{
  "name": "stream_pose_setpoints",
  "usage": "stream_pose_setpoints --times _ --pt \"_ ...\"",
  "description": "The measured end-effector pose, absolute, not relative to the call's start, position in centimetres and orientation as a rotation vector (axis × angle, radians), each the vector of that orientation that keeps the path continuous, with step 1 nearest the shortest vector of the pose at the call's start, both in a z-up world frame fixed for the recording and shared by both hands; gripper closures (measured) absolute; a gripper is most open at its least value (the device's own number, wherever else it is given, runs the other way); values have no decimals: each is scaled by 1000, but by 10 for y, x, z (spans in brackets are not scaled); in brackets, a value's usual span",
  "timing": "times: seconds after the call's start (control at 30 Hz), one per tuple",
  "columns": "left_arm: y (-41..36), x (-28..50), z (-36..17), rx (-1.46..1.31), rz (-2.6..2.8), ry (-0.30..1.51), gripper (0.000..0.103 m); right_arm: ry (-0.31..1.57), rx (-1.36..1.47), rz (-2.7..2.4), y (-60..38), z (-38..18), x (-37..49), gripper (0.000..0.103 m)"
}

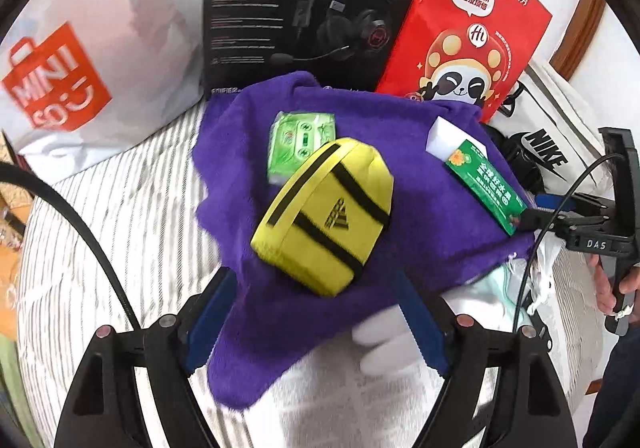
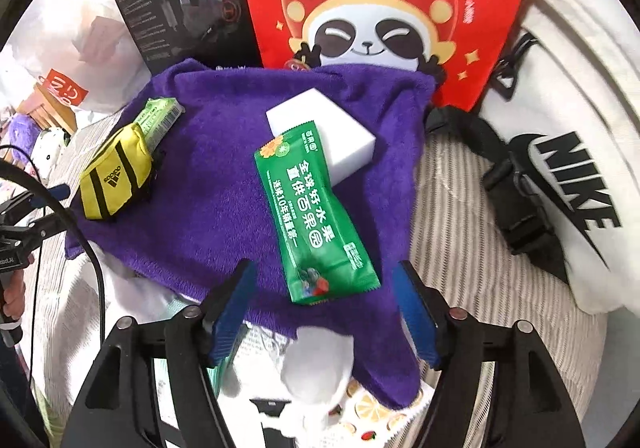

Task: Organize soft objects
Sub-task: 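Grasp the white wet wipe with the right tool while the left tool moves toward the white gloves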

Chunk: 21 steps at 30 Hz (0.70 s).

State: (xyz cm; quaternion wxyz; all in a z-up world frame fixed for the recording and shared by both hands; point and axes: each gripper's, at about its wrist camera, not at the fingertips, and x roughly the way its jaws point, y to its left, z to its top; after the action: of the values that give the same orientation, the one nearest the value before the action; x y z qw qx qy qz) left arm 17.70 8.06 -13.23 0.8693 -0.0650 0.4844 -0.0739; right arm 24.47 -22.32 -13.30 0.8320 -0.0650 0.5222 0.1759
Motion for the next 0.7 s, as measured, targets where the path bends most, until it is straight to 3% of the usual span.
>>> stream_pose_setpoints --times 0.37,0.53,0.7 --pt "81 117 -104 -196 -195 890 23 1033 -69 313 -257 -108 187 31" --pt "73 95 -106 -210 -179 893 23 1068 -48 330 -261 -133 158 31" --pt "66 80 -115 -205 -158 920 23 1108 -32 351 -250 -164 153 40"
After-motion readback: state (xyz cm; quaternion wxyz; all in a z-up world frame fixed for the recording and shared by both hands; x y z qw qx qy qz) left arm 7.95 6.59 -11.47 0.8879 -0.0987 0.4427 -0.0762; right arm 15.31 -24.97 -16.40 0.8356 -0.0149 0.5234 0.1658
